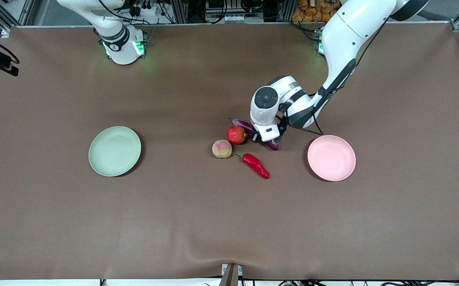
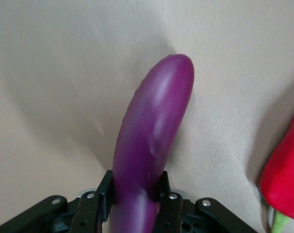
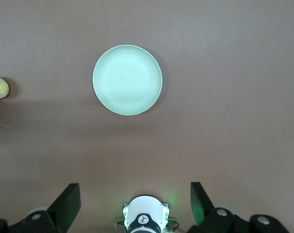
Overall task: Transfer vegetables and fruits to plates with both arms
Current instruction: 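Carry the eggplant to the pink plate while the right gripper reaches out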
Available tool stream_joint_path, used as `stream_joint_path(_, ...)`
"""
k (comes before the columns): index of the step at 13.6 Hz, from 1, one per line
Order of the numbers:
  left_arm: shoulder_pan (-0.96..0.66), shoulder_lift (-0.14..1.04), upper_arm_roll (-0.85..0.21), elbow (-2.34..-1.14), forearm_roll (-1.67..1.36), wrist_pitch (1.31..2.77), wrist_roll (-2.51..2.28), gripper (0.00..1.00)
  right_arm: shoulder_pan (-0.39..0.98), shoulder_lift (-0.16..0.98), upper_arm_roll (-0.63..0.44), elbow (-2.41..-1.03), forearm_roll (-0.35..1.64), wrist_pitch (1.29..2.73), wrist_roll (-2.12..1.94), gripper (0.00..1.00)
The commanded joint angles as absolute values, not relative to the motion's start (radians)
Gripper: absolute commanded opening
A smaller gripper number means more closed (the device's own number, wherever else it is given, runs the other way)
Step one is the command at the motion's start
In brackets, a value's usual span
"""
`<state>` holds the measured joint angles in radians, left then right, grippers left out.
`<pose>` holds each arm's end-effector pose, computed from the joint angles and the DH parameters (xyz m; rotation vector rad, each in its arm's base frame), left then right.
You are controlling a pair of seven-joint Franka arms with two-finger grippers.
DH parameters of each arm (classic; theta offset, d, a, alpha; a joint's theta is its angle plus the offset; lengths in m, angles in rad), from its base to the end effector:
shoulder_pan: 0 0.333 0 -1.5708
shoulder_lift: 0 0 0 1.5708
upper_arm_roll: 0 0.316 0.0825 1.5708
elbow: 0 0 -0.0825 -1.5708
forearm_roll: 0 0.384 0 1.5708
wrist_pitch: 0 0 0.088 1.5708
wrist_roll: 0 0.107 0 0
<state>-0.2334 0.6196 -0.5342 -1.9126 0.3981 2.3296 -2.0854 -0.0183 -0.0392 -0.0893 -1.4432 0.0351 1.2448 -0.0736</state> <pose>0.4555 -0.4144 0.1992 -2.6143 -1.5933 0.0656 0.5024 -0.0509 0.6775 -3.0803 0.0386 0.2397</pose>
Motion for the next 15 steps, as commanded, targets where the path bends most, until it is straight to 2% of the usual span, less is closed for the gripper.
stream_joint_path(1,-0.224,0.506,-0.541,-1.944,0.416,2.215,-1.99,0.0,-0.011,-0.031,-0.095,-1.428,0.037,1.233,-0.078,1.0)
stream_joint_path(3,-0.21,0.465,-0.543,-1.944,0.414,2.156,-1.863,0.0,-0.011,-0.028,-0.095,-1.427,0.031,1.247,-0.078,1.0)
stream_joint_path(7,-0.115,0.41,-0.569,-1.947,0.402,2.079,-1.55,0.0,-0.003,0.054,-0.094,-1.416,0.003,1.247,-0.078,1.0)
stream_joint_path(11,0.064,0.397,-0.604,-1.956,0.4,2.065,-1.104,0.0,0.021,0.07,-0.091,-1.416,0.018,1.267,-0.065,1.0)
stream_joint_path(12,0.118,0.399,-0.62,-1.96,0.399,2.056,-1.027,0.0,0.062,0.077,-0.091,-1.416,0.008,1.288,-0.061,1.0)
stream_joint_path(15,0.208,0.399,-0.626,-1.968,0.399,2.007,-0.964,0.0,0.116,0.132,-0.089,-1.425,0.035,1.321,0.056,1.0)
